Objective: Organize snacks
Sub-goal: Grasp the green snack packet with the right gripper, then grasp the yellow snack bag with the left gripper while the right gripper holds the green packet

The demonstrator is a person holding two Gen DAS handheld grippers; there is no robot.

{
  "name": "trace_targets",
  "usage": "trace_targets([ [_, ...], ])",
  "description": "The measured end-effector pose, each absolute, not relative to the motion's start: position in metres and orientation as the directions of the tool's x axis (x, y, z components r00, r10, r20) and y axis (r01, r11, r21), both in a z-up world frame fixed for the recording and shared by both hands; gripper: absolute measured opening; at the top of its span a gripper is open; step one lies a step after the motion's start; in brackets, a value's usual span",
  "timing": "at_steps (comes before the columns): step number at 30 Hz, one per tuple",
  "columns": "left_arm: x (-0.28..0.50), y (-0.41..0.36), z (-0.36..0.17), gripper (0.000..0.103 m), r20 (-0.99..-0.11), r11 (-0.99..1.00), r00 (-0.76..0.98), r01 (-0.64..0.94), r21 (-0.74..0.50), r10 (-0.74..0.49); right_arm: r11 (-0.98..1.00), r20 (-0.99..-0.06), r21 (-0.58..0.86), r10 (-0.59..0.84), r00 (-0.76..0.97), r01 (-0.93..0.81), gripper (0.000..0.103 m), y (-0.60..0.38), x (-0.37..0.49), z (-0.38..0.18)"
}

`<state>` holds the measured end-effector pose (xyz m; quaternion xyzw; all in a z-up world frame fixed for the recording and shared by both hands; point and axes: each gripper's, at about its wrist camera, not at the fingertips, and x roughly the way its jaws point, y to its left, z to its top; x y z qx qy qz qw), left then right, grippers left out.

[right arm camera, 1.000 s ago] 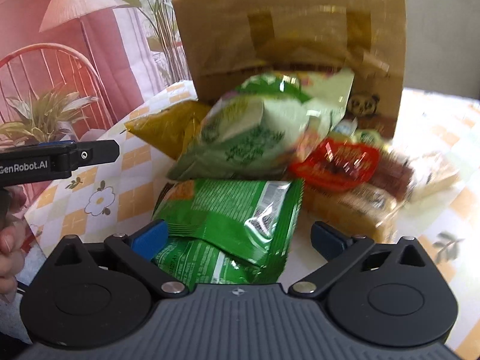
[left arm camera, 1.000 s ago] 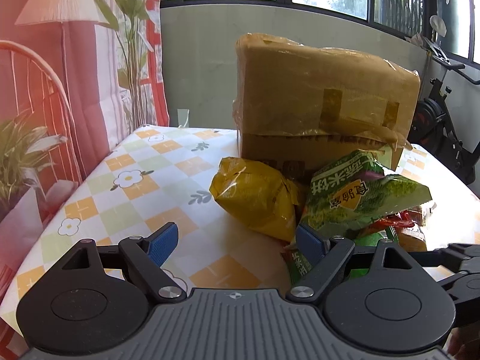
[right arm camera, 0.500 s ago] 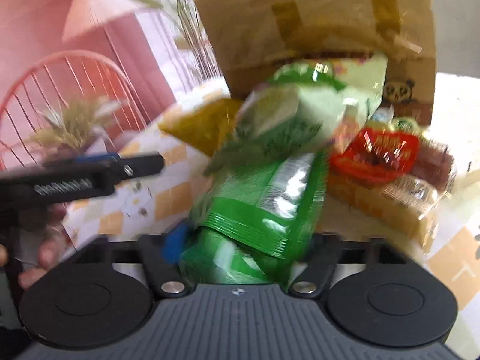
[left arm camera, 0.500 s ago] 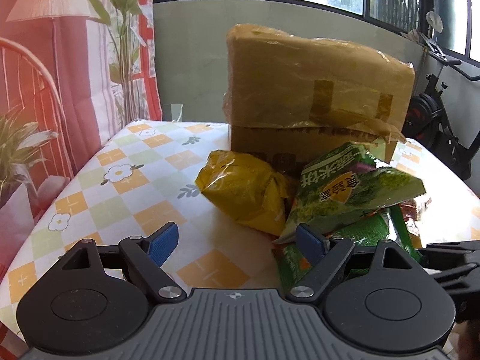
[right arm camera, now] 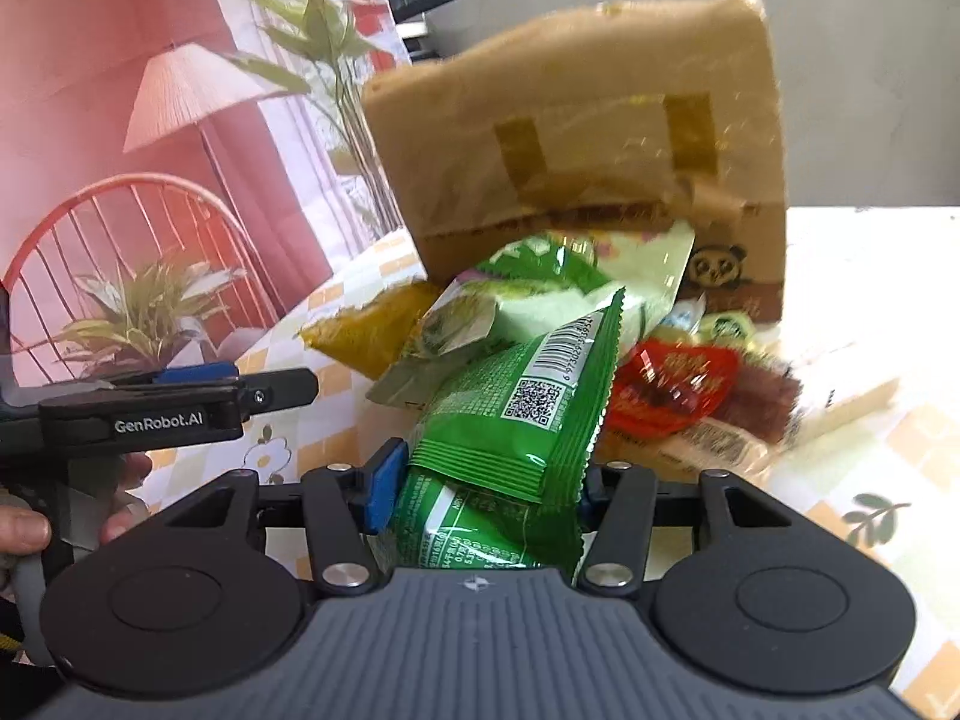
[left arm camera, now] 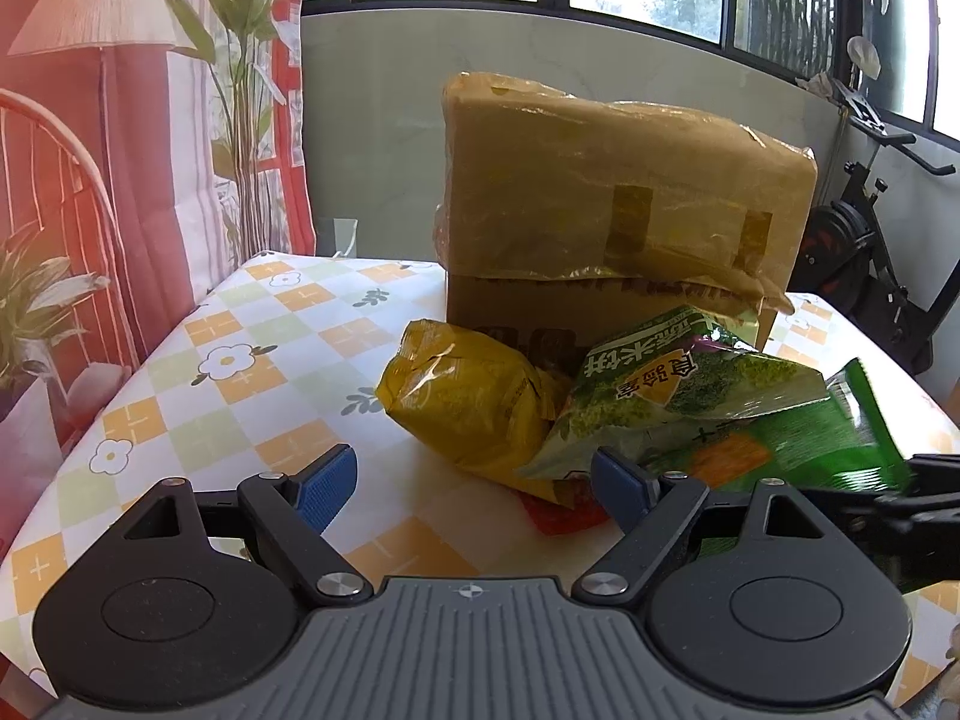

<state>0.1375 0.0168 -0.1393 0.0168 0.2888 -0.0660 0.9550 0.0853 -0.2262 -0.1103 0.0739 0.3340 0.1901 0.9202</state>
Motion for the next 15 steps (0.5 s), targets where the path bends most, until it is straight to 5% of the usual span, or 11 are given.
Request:
trace_targets([
  [15, 0.141, 0.02, -0.142, 0.086, -0.569, 0.991, 0.813, 0.133, -0.021, -0.122, 0.954, -0.581, 0.218, 0.297, 0.758, -0.206, 0.054, -0.253, 0.078, -0.098],
])
